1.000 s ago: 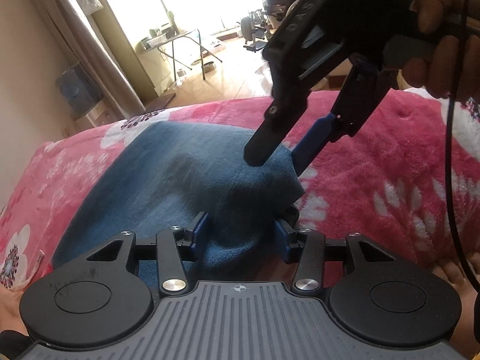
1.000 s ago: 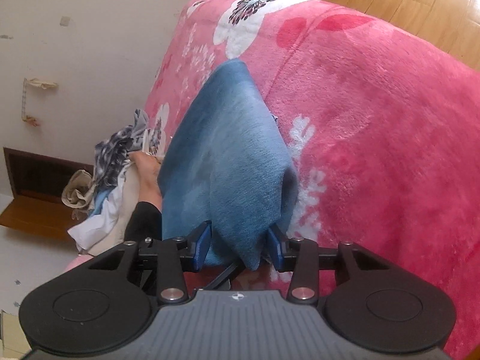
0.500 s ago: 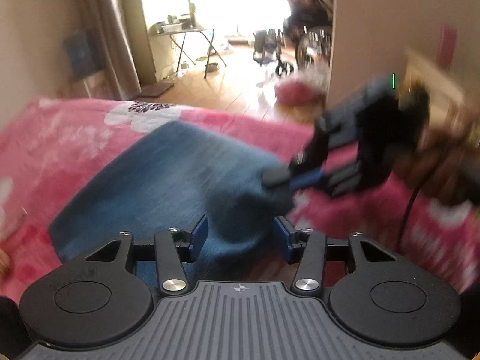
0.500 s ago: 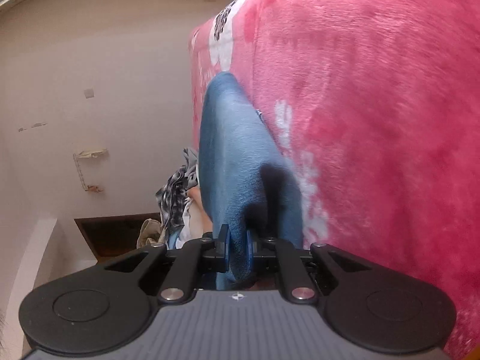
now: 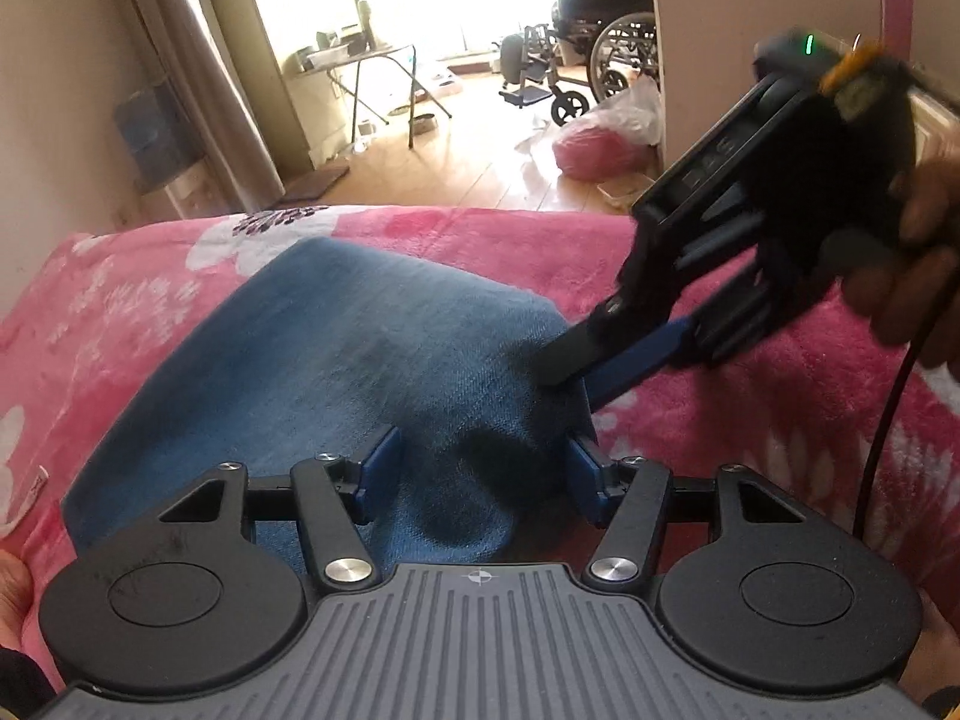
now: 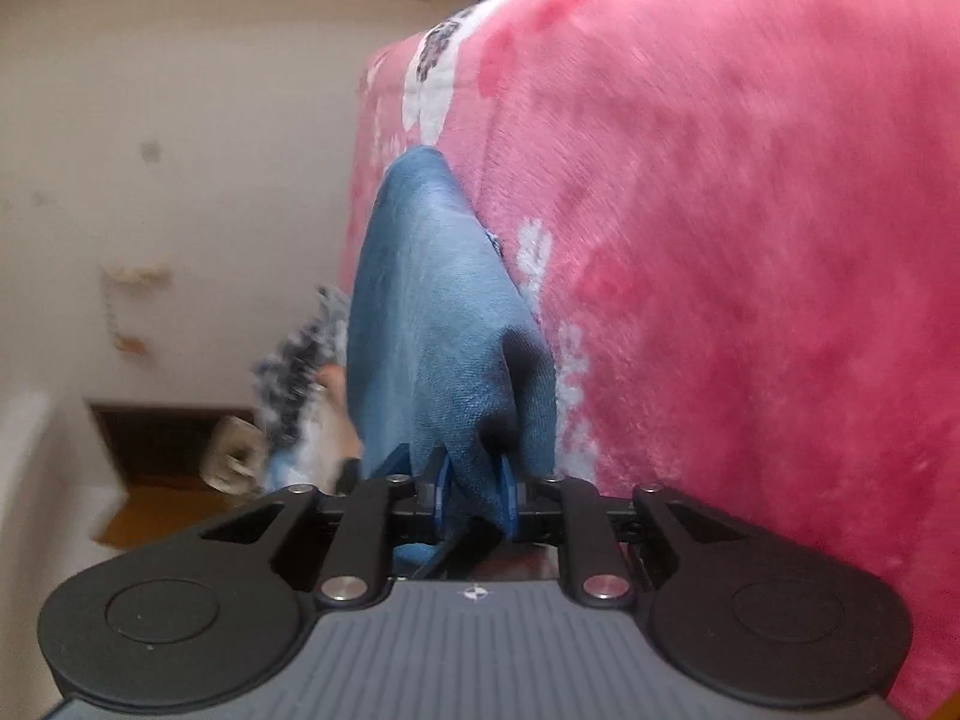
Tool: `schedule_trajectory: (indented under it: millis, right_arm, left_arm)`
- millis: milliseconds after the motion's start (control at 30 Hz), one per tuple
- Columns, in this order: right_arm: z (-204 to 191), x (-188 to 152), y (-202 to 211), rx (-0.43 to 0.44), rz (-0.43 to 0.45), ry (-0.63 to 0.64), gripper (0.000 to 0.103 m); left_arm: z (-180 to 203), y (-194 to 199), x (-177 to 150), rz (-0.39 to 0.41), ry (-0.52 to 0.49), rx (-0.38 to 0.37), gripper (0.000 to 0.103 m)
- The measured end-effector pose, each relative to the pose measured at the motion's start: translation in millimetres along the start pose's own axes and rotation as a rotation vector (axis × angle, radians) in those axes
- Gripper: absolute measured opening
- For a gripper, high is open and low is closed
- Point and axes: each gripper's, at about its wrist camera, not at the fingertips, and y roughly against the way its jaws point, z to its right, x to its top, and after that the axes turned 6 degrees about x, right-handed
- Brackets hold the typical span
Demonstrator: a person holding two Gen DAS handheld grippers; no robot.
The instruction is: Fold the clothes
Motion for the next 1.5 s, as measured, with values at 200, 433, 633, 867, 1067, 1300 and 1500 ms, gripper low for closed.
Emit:
schedule_trajectory:
  millis: [200, 433, 633, 867, 1067, 1300, 1500]
  right_arm:
    - [-75, 0, 18, -0.210, 0.063, 0.441, 0.018]
    - [-92, -17, -51, -0.434, -0.167, 0.758, 0.013]
    - [-82, -18, -50, -0.435, -0.156, 0.718, 0.012]
    - [-84, -23, -54, -0.449, -0.132, 0.728, 0.012]
    - [-86, -29, -56, -0.471, -0.105, 0.736, 0.012]
    - [-90, -33, -59, -0.505, -0.096, 0.759, 0.012]
    - [-91, -33, -60, -0.515, -0.094, 0.747, 0.012]
  left_arm:
    - [3, 1, -1, 0.006, -0.026, 0.009, 0.059]
    - [-1, 10, -9, -0.014, 0.005, 0.022, 0.059]
    - [-26, 46, -24, 0.040, 0.219, 0.060, 0.059]
    - [-54, 40, -43, -0.009, 0.406, 0.088, 0.057]
    - [-30, 43, -46, -0.020, 0.225, 0.174, 0.057]
    - [-44, 76, -42, 0.061, 0.335, 0.164, 0.058]
    - [-34, 53, -26, 0.096, 0.240, 0.221, 0.058]
